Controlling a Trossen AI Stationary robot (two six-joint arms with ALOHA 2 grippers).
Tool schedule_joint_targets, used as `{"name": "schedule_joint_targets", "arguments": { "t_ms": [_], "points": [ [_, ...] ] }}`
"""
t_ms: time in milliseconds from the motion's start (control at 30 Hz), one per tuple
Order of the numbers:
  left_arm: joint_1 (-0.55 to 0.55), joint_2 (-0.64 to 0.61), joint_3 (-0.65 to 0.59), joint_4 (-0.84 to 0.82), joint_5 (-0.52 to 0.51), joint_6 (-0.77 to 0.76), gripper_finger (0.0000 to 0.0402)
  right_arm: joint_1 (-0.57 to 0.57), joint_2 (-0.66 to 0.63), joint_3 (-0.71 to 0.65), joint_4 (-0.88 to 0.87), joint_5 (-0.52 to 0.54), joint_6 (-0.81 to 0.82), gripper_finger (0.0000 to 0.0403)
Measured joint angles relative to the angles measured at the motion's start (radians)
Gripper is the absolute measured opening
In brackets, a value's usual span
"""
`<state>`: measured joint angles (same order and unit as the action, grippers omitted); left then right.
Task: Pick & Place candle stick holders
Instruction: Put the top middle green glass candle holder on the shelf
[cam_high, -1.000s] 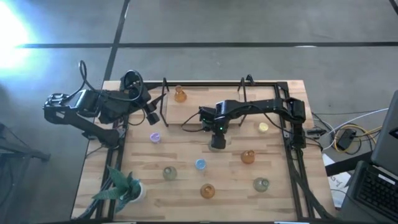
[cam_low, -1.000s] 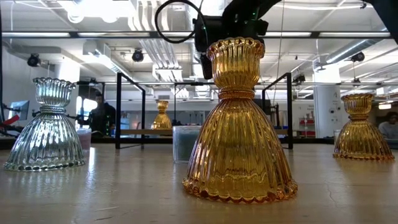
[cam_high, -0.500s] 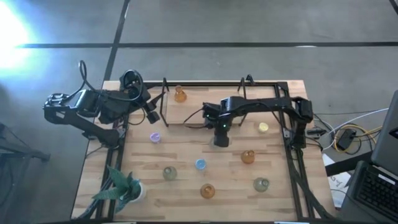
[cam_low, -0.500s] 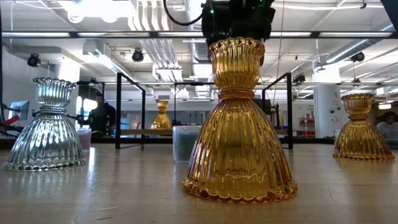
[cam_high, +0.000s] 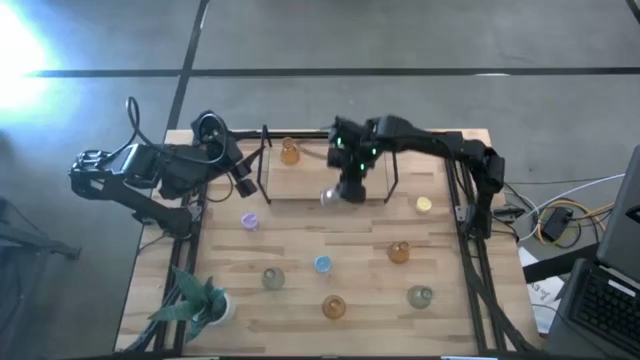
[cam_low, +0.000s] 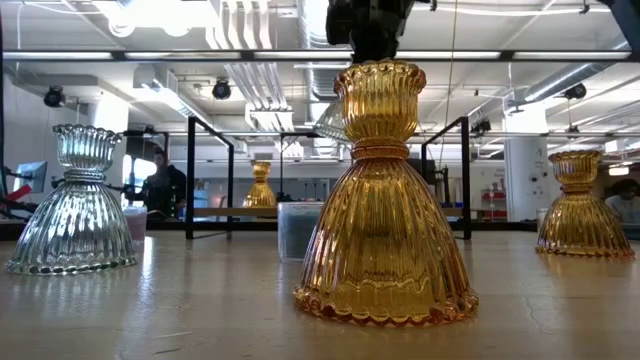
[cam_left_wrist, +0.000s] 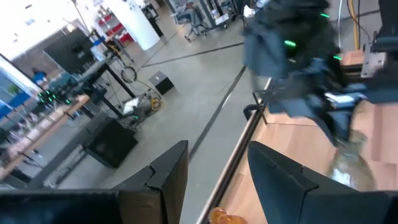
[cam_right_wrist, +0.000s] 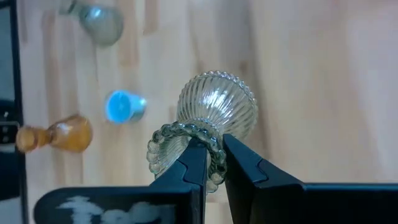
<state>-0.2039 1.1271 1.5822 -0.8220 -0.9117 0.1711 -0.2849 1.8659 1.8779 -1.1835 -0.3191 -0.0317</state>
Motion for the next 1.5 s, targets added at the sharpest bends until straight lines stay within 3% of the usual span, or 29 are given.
{"name": "schedule_joint_targets", "arguments": {
  "t_ms": [267,533,1500],
  "points": [
    [0.0,0.0,0.009,0.063,-0.009,0.06,0.0172,-0.173,0.116,0.214,-0.113,0.003,-0.078,0.0024],
    [0.0,-0.007,0.014,0.066,-0.018,0.061,0.0172,-0.27,0.311,0.472,-0.256,0.005,-0.163,0.0024],
    [0.0,-0.018,0.014,0.065,-0.03,0.062,0.0172,-0.332,0.475,0.478,-0.147,0.06,-0.233,0.0024]
  ]
}}
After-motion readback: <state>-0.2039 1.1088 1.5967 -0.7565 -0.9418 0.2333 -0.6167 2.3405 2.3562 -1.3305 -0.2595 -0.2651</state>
